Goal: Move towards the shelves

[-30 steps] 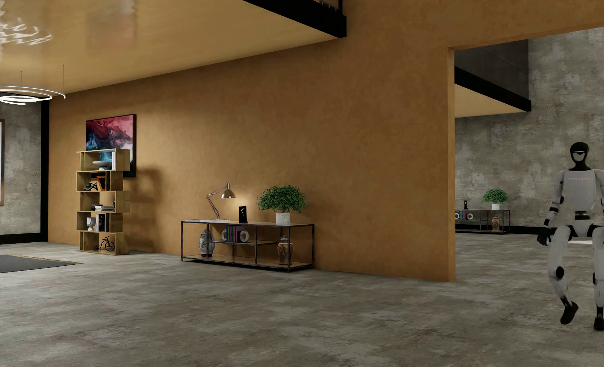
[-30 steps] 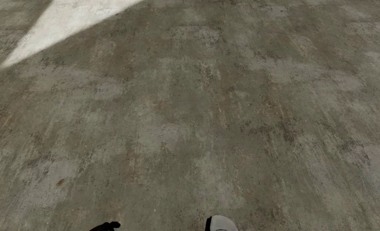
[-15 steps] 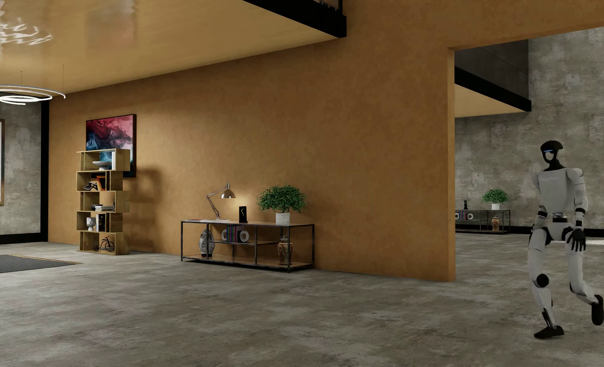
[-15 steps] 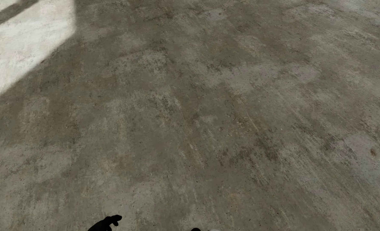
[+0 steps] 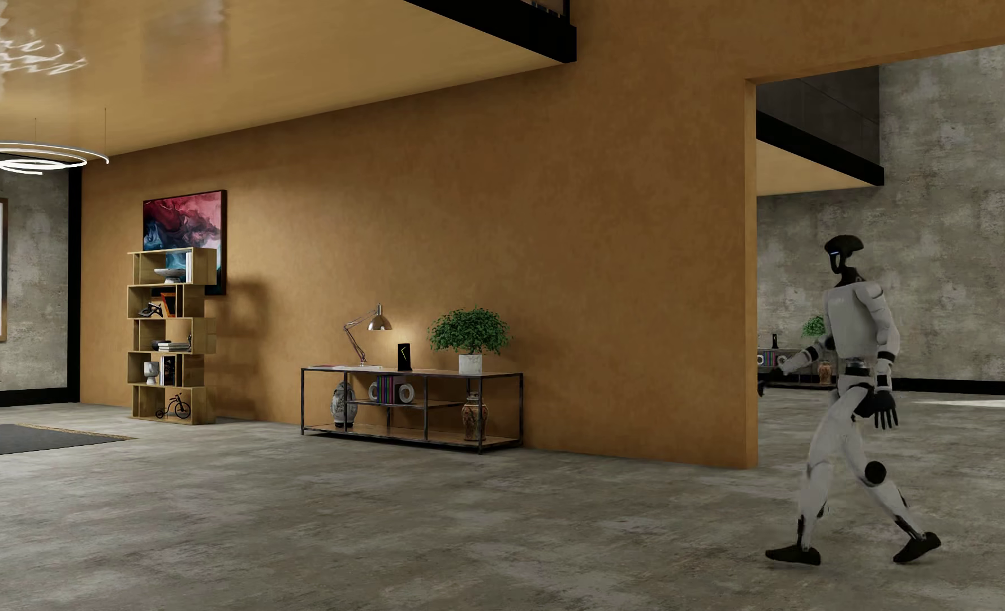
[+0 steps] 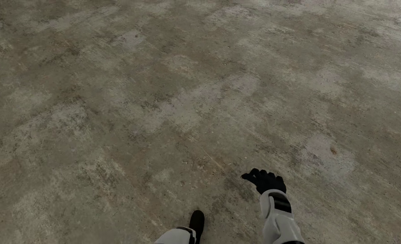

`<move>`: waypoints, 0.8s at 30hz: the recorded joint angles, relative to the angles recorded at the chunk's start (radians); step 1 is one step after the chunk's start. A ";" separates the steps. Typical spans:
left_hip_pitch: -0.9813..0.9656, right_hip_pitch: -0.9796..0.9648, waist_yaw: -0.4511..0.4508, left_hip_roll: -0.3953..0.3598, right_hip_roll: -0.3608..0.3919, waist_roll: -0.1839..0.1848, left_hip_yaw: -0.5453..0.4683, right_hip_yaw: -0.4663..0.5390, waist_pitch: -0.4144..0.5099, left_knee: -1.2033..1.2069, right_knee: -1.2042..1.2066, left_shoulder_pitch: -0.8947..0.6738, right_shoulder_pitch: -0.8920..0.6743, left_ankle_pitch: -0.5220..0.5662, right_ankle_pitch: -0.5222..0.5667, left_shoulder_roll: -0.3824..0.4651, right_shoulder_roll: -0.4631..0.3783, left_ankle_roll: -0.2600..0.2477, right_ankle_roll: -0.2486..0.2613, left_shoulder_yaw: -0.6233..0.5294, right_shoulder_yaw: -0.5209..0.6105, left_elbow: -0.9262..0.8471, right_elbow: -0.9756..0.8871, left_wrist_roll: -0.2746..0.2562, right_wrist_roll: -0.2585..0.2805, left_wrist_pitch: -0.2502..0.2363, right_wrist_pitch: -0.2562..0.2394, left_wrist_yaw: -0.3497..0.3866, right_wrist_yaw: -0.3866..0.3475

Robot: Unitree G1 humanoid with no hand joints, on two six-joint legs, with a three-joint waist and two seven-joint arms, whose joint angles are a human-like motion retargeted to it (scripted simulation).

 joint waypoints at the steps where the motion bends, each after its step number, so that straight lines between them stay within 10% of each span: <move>1: 0.001 0.011 0.010 0.025 -0.010 -0.011 0.044 0.008 -0.002 0.089 0.065 0.011 -0.004 0.020 0.066 -0.015 0.005 0.058 0.004 0.039 0.018 -0.019 0.096 -0.032 -0.014 0.001 0.040 0.034 0.032; 2: -0.004 -0.007 0.019 0.055 -0.020 -0.027 0.089 0.013 -0.002 0.185 0.174 0.021 -0.004 -0.049 0.157 -0.027 0.015 0.088 0.035 0.075 0.040 -0.027 0.201 -0.066 -0.050 0.003 0.090 0.063 0.060; 4: 0.021 -0.151 0.036 0.112 -0.071 -0.056 0.176 -0.019 0.000 0.297 0.534 0.002 0.021 -0.187 0.314 -0.040 0.023 0.107 0.343 0.107 0.094 0.007 0.375 -0.109 -0.151 0.030 0.158 0.076 0.136; 5: 0.057 -0.250 0.040 0.138 -0.133 -0.071 0.218 -0.063 0.000 0.307 0.703 -0.024 0.053 -0.234 0.399 -0.029 0.020 0.105 0.385 0.092 0.111 0.041 0.409 -0.095 -0.190 0.051 0.158 0.059 0.157; 7: 0.148 -0.455 0.020 0.171 -0.276 -0.100 0.288 -0.138 0.000 0.284 0.914 -0.098 0.154 -0.300 0.305 0.011 0.022 0.097 0.301 0.019 0.072 0.108 0.372 -0.030 -0.193 0.064 0.151 0.012 0.113; 10: 0.305 -0.710 -0.045 0.166 -0.404 -0.129 0.359 -0.206 0.001 0.190 0.905 -0.216 0.353 -0.361 0.252 0.081 0.025 0.084 0.251 -0.106 -0.083 0.153 0.230 0.075 -0.025 0.013 0.145 -0.011 0.020; 14: 0.475 -0.865 -0.104 0.148 -0.424 -0.139 0.441 -0.351 -0.002 0.081 0.295 -0.401 0.461 -0.443 0.262 0.160 0.040 0.060 0.218 -0.156 -0.162 0.102 0.217 0.038 0.110 -0.044 0.191 0.041 0.022; 18: 0.672 -0.880 -0.124 0.105 -0.271 -0.126 0.499 -0.236 0.001 -0.053 -0.233 -0.542 0.485 -0.490 0.237 0.189 0.024 0.018 0.275 -0.161 -0.087 0.052 0.306 -0.036 -0.061 -0.036 0.165 0.091 0.152; 20: 0.760 -0.890 -0.132 0.117 -0.248 -0.110 0.524 -0.242 0.005 -0.025 -0.064 -0.535 0.466 -0.482 0.306 0.191 0.029 -0.011 0.178 -0.169 -0.084 0.009 0.315 -0.069 -0.149 -0.051 0.118 0.101 0.212; 24: 0.692 -0.798 -0.133 0.286 -0.210 -0.033 0.465 -0.304 0.020 0.461 0.143 -0.450 0.422 -0.139 0.267 0.169 0.153 0.062 0.081 -0.249 -0.221 -0.028 0.279 -0.017 -0.121 -0.036 0.153 0.093 0.112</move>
